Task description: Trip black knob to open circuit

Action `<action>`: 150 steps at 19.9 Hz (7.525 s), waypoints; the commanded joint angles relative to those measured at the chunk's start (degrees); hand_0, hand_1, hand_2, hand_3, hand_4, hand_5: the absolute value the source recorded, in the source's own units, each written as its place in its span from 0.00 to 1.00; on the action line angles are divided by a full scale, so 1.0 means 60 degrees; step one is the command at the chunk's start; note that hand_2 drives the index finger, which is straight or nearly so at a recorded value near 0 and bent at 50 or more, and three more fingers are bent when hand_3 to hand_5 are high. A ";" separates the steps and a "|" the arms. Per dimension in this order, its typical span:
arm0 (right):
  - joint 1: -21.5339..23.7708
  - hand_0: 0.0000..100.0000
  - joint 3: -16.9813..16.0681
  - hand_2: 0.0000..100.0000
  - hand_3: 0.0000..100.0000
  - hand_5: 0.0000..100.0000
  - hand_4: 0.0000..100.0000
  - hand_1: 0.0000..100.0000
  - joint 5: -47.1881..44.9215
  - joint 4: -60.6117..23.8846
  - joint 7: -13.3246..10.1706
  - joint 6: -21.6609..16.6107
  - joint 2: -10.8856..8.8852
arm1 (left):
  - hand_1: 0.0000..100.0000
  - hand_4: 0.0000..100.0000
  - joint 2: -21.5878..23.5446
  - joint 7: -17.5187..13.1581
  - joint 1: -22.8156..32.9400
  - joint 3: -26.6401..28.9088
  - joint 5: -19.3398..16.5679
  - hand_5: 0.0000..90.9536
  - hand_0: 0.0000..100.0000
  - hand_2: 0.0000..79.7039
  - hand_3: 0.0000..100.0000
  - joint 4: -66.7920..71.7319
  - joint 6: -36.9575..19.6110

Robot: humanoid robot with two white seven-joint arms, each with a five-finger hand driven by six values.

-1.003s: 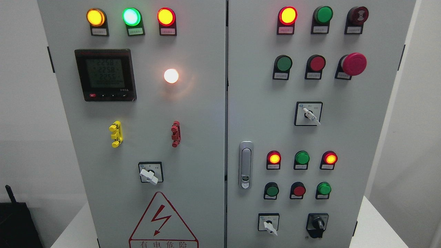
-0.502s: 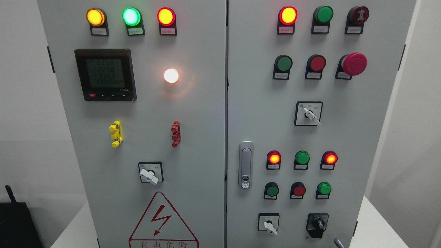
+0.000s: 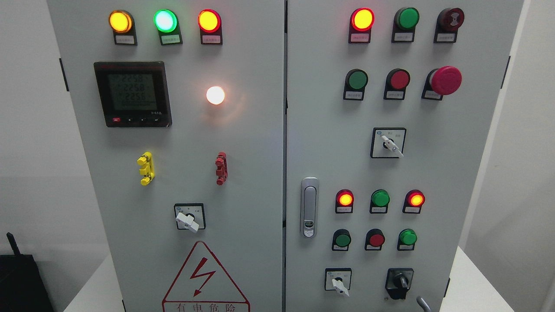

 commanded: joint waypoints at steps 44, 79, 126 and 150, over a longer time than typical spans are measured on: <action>-0.0357 1.00 0.0818 0.00 1.00 0.90 1.00 1.00 0.0054 -0.0114 0.0068 -0.0066 -0.0027 | 0.39 0.00 -0.0008 0.0003 -0.0004 0.0009 0.0023 0.00 0.12 0.00 0.00 0.0011 0.0012; -0.0459 1.00 0.1302 0.00 1.00 0.90 1.00 1.00 0.0259 -0.0216 0.0024 -0.0096 -0.0027 | 0.39 0.00 -0.0008 0.0003 -0.0004 0.0009 0.0023 0.00 0.12 0.00 0.00 0.0011 0.0012; -0.0386 1.00 0.1156 0.00 1.00 0.90 1.00 1.00 0.0259 -0.0348 -0.0049 -0.0227 -0.0202 | 0.39 0.00 -0.0008 0.0003 -0.0004 0.0009 0.0023 0.00 0.12 0.00 0.00 0.0011 0.0012; -0.0313 1.00 0.0614 0.00 1.00 0.89 1.00 1.00 0.0171 0.0325 -0.0049 -0.0345 -0.0451 | 0.39 0.00 -0.0008 0.0003 -0.0004 0.0009 0.0023 0.00 0.12 0.00 0.00 0.0011 -0.0003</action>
